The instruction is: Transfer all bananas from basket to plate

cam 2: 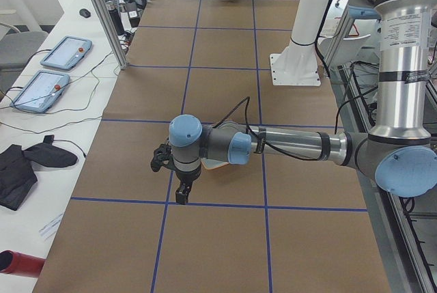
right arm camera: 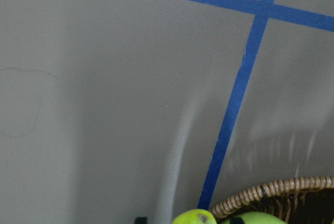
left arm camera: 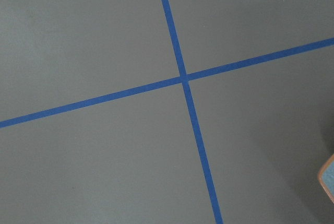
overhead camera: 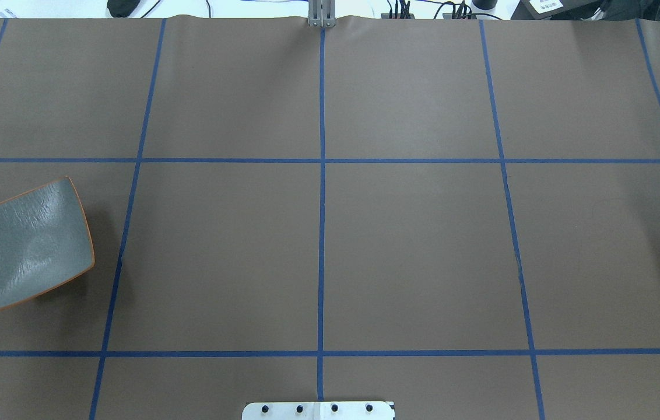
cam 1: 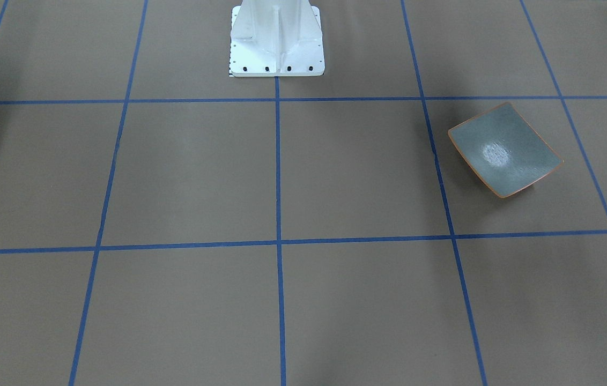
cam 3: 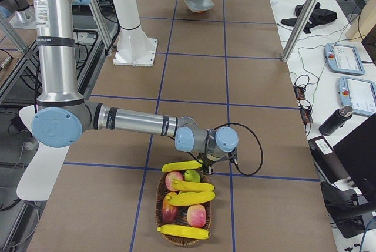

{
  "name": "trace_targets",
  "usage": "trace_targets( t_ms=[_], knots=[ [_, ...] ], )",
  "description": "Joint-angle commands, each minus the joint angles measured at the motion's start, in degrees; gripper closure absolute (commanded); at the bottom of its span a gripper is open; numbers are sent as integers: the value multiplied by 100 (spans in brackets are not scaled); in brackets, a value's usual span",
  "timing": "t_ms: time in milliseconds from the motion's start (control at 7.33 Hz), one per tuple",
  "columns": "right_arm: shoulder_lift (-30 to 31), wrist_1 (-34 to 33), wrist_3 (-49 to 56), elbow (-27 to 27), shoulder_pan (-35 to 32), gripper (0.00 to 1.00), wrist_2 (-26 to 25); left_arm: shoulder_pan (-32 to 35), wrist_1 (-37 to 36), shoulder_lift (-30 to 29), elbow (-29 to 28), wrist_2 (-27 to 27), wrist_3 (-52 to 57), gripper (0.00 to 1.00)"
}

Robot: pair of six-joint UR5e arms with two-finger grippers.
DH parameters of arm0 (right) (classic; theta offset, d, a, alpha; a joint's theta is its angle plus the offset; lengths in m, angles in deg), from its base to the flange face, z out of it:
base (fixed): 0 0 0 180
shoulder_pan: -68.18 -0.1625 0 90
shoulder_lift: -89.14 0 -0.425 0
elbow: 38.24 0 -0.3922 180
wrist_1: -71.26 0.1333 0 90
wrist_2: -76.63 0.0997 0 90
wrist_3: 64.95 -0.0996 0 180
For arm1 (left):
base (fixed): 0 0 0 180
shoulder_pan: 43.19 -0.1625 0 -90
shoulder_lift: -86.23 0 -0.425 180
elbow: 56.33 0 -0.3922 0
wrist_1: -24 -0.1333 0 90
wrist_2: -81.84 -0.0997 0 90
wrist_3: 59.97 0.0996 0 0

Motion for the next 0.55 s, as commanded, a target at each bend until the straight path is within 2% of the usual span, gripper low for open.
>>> trace_targets(
  t_ms=[0, 137, 410],
  knots=[
    [-5, 9, 0, -4, 5, 94, -2, 0, 0, 6, 4, 0, 0, 0],
    [-5, 9, 0, -4, 5, 100, -2, 0, 0, 6, 13, 0, -17, 0],
    [-188, -9, -17, -13, -4, 100, -2, 0, 0, 6, 48, 0, -26, 0]
  ],
)
